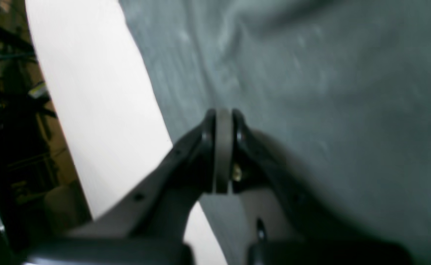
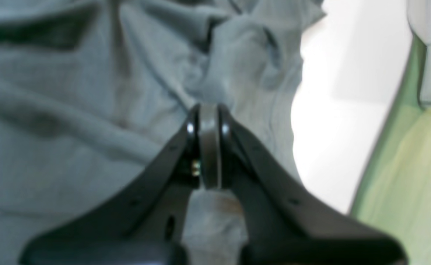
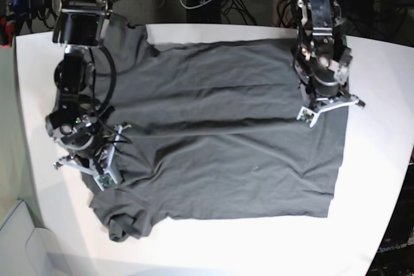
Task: Layout the t-shirt on the table in an organized manner, then fold the t-shirt properly
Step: 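Move both grippers up to the shirt's shoulder corners, then slide both grippers along the side edges toward the hem, flattening, then move both grippers to the shoulder corners at the collar edge, then grasp the shoulder corners with both grippers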
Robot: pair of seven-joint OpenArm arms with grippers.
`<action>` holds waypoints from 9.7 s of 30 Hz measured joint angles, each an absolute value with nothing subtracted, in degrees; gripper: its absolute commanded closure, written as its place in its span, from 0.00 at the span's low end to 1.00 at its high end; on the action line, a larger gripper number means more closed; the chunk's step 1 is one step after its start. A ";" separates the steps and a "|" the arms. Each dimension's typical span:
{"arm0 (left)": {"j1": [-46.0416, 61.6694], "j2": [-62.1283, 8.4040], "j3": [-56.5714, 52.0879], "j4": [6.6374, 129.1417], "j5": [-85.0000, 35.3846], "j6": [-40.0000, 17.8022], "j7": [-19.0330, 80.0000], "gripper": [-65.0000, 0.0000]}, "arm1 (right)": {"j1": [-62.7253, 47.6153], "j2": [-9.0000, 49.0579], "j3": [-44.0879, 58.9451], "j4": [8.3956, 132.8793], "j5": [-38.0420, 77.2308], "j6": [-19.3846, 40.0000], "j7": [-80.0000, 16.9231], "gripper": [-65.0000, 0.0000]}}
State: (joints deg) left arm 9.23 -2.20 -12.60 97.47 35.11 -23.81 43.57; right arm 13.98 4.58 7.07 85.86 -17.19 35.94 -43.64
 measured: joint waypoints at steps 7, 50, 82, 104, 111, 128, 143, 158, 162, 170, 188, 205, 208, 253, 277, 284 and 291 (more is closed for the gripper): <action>13.56 -4.93 -12.82 93.36 34.87 -23.59 42.72 1.00 | 6.76 4.08 8.27 91.94 -16.97 35.97 -44.99 1.00; 12.78 -11.60 -12.75 92.60 34.52 -24.25 39.11 1.00 | -11.51 2.07 19.25 96.40 -16.32 39.11 -44.71 1.00; -19.77 -5.67 -14.52 65.89 34.85 -23.66 38.70 1.00 | -3.64 -0.60 10.55 105.58 -16.67 40.45 -48.49 1.00; -23.88 -6.50 -23.29 49.28 35.53 -21.45 28.42 1.00 | 28.53 3.38 8.23 53.78 -16.69 39.94 -44.38 1.00; -25.61 -6.52 -23.70 47.27 35.53 -21.21 28.18 1.00 | 35.73 5.13 8.27 39.70 -16.05 39.83 -36.38 1.00; -28.60 -4.14 -26.09 53.04 34.94 -18.59 31.57 1.00 | 39.77 10.00 8.32 38.04 -17.52 35.46 -34.48 1.00; -28.97 -4.27 -26.06 46.83 35.03 -18.48 31.86 1.00 | 40.10 4.89 7.68 40.23 -17.17 35.11 -33.10 1.00; -30.52 -5.02 -26.11 38.30 35.29 -16.23 21.15 1.00 | 39.57 5.96 7.70 29.45 -16.86 35.07 -20.73 1.00; -30.52 -4.99 -26.11 38.24 35.31 -16.21 20.88 1.00 | 42.26 6.55 7.70 24.56 -17.41 35.05 -18.17 1.00; -29.76 -4.69 -26.41 42.46 31.00 -17.91 24.69 1.00 | 42.70 7.84 8.10 23.83 -17.67 29.89 -15.03 1.00; -9.37 -4.91 -28.42 89.14 18.52 -20.18 49.58 0.94 | 16.84 5.85 13.10 87.26 -17.04 34.65 -39.94 0.91; 11.49 -4.10 -33.10 102.50 9.67 -21.06 50.78 0.29 | -8.47 -6.50 32.36 106.28 -17.12 40.14 -43.81 0.42; 13.43 -4.27 -34.83 102.48 6.42 -21.32 50.76 0.28 | -11.25 -7.70 32.95 107.68 -17.19 40.25 -43.86 0.42; 12.84 -6.13 -42.11 84.86 -11.22 -21.02 40.01 0.29 | -14.31 -5.54 34.72 108.33 -17.17 40.23 -43.55 0.42; 13.91 -5.85 -42.11 84.84 -12.10 -21.02 38.94 1.00 | -16.71 -9.37 38.85 108.33 -16.80 40.23 -44.29 0.42; 13.91 -5.85 -42.11 84.79 -12.10 -21.02 38.94 1.00 | -13.15 -9.39 39.00 108.33 -17.10 40.21 -57.60 0.42; 13.91 -5.85 -42.15 84.79 -12.10 -21.02 38.94 1.00 | -11.29 -9.37 38.92 110.85 -17.15 40.21 -62.39 0.41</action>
